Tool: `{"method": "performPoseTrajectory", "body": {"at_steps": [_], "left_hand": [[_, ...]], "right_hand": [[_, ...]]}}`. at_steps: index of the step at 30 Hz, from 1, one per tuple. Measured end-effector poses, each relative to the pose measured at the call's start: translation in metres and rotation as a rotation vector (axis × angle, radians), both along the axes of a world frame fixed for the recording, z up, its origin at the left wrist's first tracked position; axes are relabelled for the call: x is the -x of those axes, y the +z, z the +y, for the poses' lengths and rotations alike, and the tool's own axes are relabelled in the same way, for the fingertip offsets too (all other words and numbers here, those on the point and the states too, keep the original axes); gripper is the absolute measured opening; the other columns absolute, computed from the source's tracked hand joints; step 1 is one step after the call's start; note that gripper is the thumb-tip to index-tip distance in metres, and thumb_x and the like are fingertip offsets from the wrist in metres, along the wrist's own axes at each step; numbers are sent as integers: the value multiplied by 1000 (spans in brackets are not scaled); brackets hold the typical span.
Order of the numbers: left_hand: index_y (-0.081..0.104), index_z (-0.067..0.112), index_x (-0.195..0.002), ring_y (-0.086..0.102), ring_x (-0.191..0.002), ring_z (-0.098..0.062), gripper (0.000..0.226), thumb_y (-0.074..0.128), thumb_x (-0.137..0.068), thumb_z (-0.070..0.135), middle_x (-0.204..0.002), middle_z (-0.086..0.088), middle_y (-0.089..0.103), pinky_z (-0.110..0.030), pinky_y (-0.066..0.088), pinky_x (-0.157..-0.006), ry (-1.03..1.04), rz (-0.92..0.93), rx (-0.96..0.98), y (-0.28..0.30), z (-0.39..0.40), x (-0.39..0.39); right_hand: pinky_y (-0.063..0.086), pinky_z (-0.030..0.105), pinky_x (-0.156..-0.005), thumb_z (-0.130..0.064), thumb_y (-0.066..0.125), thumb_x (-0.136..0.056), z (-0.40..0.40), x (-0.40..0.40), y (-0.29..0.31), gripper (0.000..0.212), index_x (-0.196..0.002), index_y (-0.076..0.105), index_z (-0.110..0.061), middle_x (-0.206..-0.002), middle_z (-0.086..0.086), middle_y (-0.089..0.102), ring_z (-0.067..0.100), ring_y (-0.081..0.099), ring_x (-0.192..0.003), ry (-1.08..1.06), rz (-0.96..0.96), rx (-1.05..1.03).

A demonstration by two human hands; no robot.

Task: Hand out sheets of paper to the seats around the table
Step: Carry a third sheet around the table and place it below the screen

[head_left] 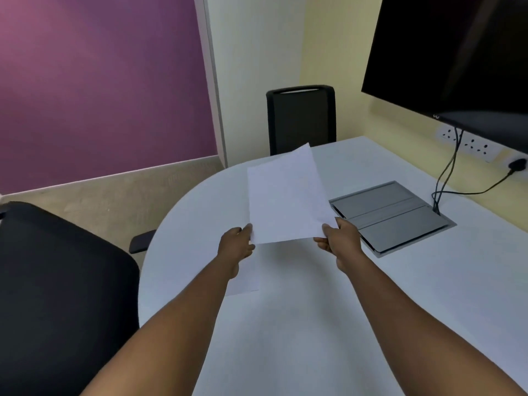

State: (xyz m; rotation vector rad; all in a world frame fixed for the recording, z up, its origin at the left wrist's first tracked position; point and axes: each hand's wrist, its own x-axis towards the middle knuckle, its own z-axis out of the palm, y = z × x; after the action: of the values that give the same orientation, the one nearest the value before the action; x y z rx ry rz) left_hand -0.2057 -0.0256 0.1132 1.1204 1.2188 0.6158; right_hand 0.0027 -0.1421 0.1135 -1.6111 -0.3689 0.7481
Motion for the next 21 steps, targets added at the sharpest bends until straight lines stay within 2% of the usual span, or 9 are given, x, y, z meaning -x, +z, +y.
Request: {"method": "performPoseTrajectory", "body": {"at_steps": [2, 4, 6, 10, 16, 21], "left_hand": [[58, 22, -80, 68, -95, -26, 19, 57, -94, 36, -98, -2, 63, -35, 56, -89, 10, -34, -33, 17, -6, 28], [65, 16, -94, 69, -98, -28, 16, 60, -93, 31, -106, -5, 65, -34, 57, -88, 21, -72, -57, 30, -12, 59], [65, 11, -108, 70, -97, -29, 20, 62, -93, 24, -110, -9, 67, -33, 58, -84, 24, -103, -68, 42, -17, 90], [66, 11, -99, 70, -93, -26, 9, 61, -92, 12, -112, -12, 68, -28, 58, -71, 29, -126, -104, 65, -23, 147], [67, 6, -108, 68, -96, -23, 17, 60, -92, 9, -110, -10, 70, -25, 56, -64, 101, -135, -185, 100, -22, 204], [69, 11, -100, 70, -94, -24, 13, 58, -93, 9, -105, -8, 72, -26, 58, -66, 184, -167, -276, 128, -18, 239]], "right_hand": [[56, 23, -52, -8, 54, -97, -6, 32, 14, 14, -101, 60, -19, -98, -3, 66, 11, 71, -57, 9, -19, -32], [57, 23, -54, -9, 54, -97, -12, 65, 27, 18, -98, 53, -27, -96, -6, 64, 12, 71, -60, 10, -34, -70], [58, 23, -54, -10, 54, -97, -16, 97, 38, 18, -94, 54, -27, -94, -6, 65, 12, 72, -61, 11, -43, -103], [56, 22, -54, -10, 54, -97, -19, 151, 58, 16, -99, 66, -21, -97, 1, 70, 13, 72, -63, 50, -60, -162], [57, 21, -55, -11, 54, -96, -14, 204, 91, 21, -92, 64, -29, -99, -2, 70, 12, 73, -65, 148, -120, -195], [59, 24, -60, -14, 58, -94, 9, 227, 118, 14, -91, 63, -27, -101, -2, 70, 19, 73, -77, 258, -135, -217]]}}
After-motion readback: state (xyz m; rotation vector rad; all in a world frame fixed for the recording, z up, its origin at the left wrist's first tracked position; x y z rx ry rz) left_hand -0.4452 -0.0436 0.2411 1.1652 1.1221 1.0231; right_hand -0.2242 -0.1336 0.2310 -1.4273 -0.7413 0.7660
